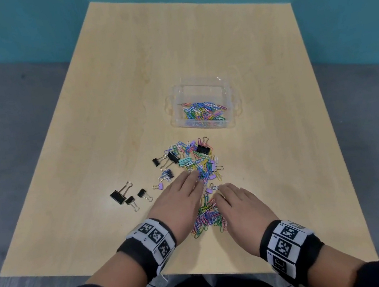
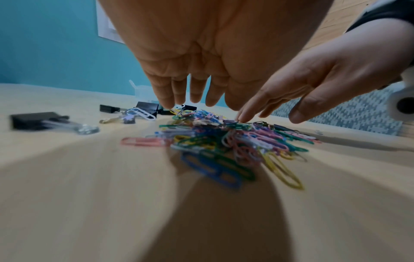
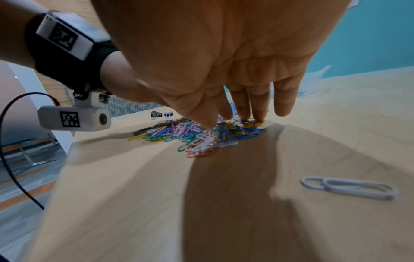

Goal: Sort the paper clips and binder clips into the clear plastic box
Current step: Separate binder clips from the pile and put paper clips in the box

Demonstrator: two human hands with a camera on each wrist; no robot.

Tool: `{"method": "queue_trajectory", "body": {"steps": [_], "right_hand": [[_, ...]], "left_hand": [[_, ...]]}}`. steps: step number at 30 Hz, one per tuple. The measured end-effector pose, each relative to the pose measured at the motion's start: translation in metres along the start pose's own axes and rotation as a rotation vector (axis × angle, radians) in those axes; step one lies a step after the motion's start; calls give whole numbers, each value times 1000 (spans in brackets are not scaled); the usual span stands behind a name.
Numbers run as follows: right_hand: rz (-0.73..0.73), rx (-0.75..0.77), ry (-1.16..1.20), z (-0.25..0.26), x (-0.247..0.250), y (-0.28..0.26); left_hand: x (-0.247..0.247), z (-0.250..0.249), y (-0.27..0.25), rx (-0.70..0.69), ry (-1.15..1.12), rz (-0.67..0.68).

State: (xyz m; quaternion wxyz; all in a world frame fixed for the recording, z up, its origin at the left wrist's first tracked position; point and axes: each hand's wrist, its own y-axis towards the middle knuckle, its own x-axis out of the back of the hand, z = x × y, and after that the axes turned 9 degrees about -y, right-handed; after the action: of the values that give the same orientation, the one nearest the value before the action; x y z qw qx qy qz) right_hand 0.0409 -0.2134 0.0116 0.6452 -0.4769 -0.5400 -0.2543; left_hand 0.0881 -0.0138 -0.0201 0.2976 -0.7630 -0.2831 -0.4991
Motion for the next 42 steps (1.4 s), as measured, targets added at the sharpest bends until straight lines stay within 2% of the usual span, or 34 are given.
{"method": "queue_trajectory", "body": {"steps": [2,5,16,20,22,28,34,37,42], "right_hand": [[-8,5,10,-2,1,0],[-9,18,8,-5,0,2],[-13,3,5,-14,-1,-5],[-48,122,-14,-4,4,1],[-45,144,-22,0,3,6],[-25,88,-5,5,7,20],[-63,78,-12,8,8,19],[-71,72,-14,7,4,19],[-63,50,6,9,2,21]], "left_hand": [[3,-4,13,8,32,46],[9,-7,20,51,39,37],[-6,2,-25,80,-44,35],[-13,7,-30,100,-22,90],[-14,10,-33,134,-42,74],[-9,6,-35,165,-101,-10],[-6,-2,-24,69,-83,-1],[1,-6,-11,121,-97,-58],[4,-3,-5,130,-45,-19]]}}
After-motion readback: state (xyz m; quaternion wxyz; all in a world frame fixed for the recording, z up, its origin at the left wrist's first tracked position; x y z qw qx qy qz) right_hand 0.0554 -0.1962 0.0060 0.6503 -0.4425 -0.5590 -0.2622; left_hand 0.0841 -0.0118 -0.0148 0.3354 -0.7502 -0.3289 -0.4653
